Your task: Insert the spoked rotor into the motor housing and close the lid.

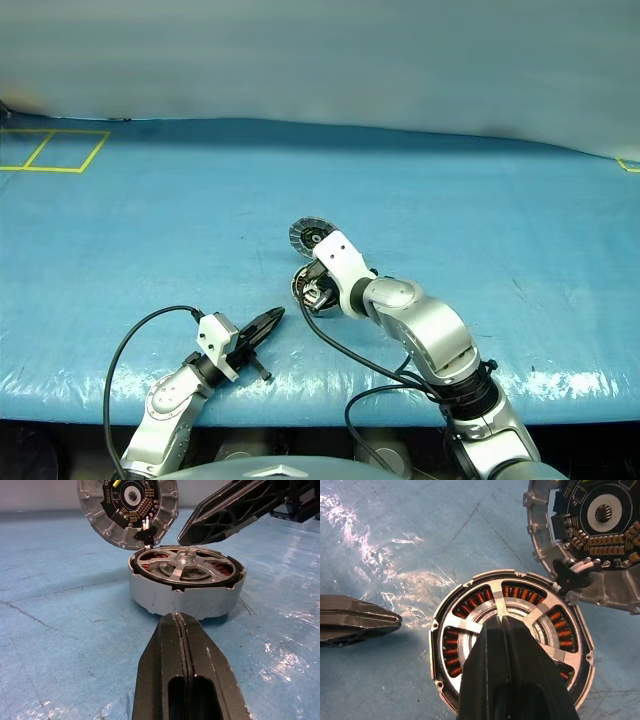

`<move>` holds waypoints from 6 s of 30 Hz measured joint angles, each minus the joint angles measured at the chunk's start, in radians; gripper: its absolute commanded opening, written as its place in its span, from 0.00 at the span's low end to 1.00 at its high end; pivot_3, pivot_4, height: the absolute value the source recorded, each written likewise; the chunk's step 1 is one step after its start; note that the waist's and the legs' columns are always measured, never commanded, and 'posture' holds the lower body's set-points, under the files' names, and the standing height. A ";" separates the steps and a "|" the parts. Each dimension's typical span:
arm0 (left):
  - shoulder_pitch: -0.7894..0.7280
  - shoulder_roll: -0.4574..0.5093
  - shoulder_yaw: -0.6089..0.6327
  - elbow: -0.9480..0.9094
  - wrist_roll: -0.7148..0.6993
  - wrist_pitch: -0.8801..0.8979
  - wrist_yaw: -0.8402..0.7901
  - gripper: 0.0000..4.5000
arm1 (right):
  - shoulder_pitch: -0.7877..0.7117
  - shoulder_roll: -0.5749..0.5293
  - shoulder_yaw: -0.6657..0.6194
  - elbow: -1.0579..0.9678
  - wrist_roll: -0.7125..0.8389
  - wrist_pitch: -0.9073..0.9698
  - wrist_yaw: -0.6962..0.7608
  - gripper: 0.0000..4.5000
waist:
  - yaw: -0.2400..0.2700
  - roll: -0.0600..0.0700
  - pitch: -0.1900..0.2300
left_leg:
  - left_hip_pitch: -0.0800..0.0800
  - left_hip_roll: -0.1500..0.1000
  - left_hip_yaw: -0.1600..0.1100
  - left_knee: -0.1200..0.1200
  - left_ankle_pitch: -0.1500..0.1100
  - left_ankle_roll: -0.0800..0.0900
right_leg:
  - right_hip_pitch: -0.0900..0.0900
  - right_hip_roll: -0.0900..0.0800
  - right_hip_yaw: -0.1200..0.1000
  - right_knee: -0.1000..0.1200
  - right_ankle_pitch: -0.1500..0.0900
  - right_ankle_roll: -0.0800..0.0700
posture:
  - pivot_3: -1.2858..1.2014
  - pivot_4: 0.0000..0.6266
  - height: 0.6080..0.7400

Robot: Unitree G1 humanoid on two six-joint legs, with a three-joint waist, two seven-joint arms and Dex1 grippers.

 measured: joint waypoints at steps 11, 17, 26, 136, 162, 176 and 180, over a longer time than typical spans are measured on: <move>-0.001 0.007 0.000 0.000 0.000 0.001 -0.001 0.00 | 0.027 0.094 -0.010 0.071 -0.028 -0.049 -0.058 0.01 | -0.002 -0.002 -0.005 | 0.003 0.000 0.000 0.000 0.000 0.000 | 0.003 0.000 0.000 0.000 0.000 0.000 | 0.52 0.24 1.00; -0.001 0.007 0.000 0.000 0.000 0.003 -0.001 0.00 | 0.022 0.182 -0.057 0.067 -0.034 0.043 -0.120 0.01 | -0.002 -0.002 -0.010 | 0.004 0.001 0.000 0.001 0.000 0.000 | 0.003 0.000 0.000 0.001 0.000 -0.001 | 0.52 0.24 1.00; -0.003 0.006 -0.002 0.000 0.000 0.004 0.000 0.00 | 0.001 0.341 -0.265 0.102 0.012 0.181 -0.160 0.01 | -0.001 -0.002 -0.011 | 0.003 0.000 0.000 0.000 0.000 0.000 | 0.003 -0.001 0.000 0.001 0.000 -0.001 | 0.52 0.24 1.00; 0.059 0.008 0.021 -0.076 0.002 0.002 0.046 0.00 | -0.052 0.094 -0.141 0.458 0.086 -0.369 0.520 0.01 | 0.001 0.003 -0.006 | 0.001 0.000 0.004 0.000 -0.002 0.003 | 0.000 -0.001 0.003 -0.001 0.002 0.001 | 0.52 0.24 1.00; 0.044 0.017 0.020 -0.077 0.001 0.010 0.031 0.00 | 0.199 0.179 0.057 0.054 -0.219 -0.389 -0.092 0.99 | -0.002 0.003 -0.006 | 0.002 0.000 0.004 0.000 -0.001 0.002 | 0.000 0.000 0.003 0.000 -0.001 -0.003 | 0.52 0.24 1.00; 0.046 0.017 0.019 -0.077 0.001 0.023 0.046 0.00 | 0.216 0.148 0.088 0.099 -0.257 -0.445 -0.076 0.96 | -0.002 0.003 -0.007 | 0.002 0.000 0.004 0.001 -0.001 0.002 | 0.000 0.000 0.003 0.000 0.001 0.000 | 0.52 0.24 1.00; 0.045 0.017 0.019 -0.077 0.001 0.023 0.045 0.00 | 0.225 0.157 0.086 0.102 -0.255 -0.449 -0.069 0.72 | -0.002 0.003 -0.007 | 0.002 0.000 0.004 0.001 -0.001 0.002 | 0.000 0.000 0.003 0.000 0.001 0.000 | 0.52 0.24 1.00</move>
